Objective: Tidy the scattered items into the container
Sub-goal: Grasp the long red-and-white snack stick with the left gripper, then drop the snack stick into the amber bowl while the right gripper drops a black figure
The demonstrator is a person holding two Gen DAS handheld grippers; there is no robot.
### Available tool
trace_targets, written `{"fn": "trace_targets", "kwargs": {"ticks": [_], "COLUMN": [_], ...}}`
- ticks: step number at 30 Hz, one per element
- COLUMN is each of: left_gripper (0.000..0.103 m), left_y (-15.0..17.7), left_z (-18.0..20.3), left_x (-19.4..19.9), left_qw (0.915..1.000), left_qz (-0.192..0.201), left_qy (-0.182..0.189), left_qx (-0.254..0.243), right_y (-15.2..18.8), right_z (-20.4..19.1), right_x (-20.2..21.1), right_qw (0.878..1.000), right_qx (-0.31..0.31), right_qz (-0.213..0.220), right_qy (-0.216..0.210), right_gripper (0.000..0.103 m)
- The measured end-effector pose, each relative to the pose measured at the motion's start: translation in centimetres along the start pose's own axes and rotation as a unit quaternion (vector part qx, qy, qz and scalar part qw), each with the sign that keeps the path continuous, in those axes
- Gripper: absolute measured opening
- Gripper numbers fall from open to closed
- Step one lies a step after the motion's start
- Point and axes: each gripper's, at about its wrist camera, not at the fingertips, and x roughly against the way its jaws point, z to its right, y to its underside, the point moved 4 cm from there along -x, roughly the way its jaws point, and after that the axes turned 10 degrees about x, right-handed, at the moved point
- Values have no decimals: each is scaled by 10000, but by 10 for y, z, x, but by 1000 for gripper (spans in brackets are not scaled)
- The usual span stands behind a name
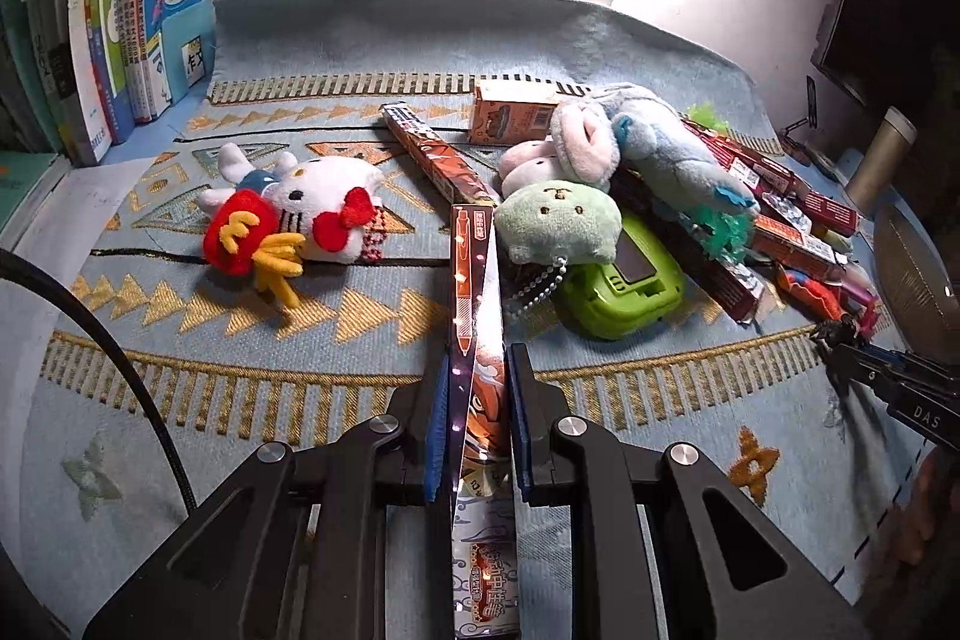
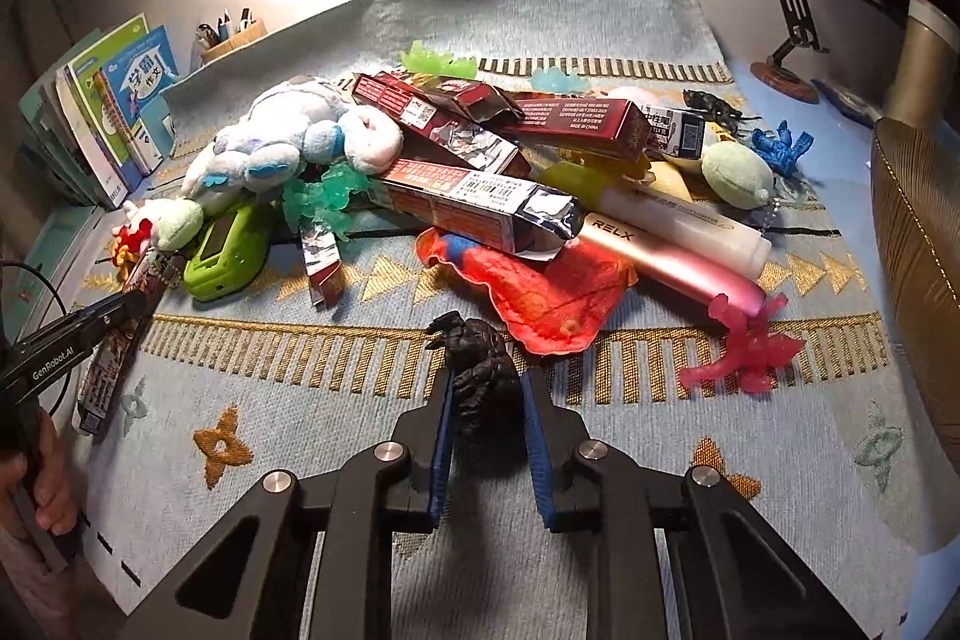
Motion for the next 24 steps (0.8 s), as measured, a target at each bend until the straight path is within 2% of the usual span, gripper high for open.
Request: {"fn": "trace_targets", "kwargs": {"ticks": [3,6,10,13,16,18,21,24], "left_gripper": [15,15,15,15,15,15,15,15], "left_y": [5,4,-4,-14,-24,-27,-23,-9], "left_z": [13,31,72,115,172,211,272,326], "left_x": [18,35,60,73,77,75,63,42], "left_qw": [9996,9981,9947,9904,9814,9739,9602,9464], "left_qz": [9,41,210,324,303,206,-73,-437], "left_qy": [285,615,989,1250,1684,1986,2436,2726], "left_qx": [25,34,-163,-493,-870,-1081,-1364,-1676], "right_y": [4,7,11,13,17,26,43,59], "right_z": [3,17,43,72,115,149,195,231], "right_x": [21,43,79,116,162,188,207,206], "right_qw": [9993,9980,9945,9879,9731,9598,9424,9346], "right_qx": [-169,-398,-661,-1007,-1554,-1940,-2442,-2867], "right_qz": [249,418,800,1156,1580,1718,1588,1314], "right_qy": [-214,-238,-121,227,625,1082,1644,1643], "right_gripper": [21,21,21,21,21,21,21,21]}}
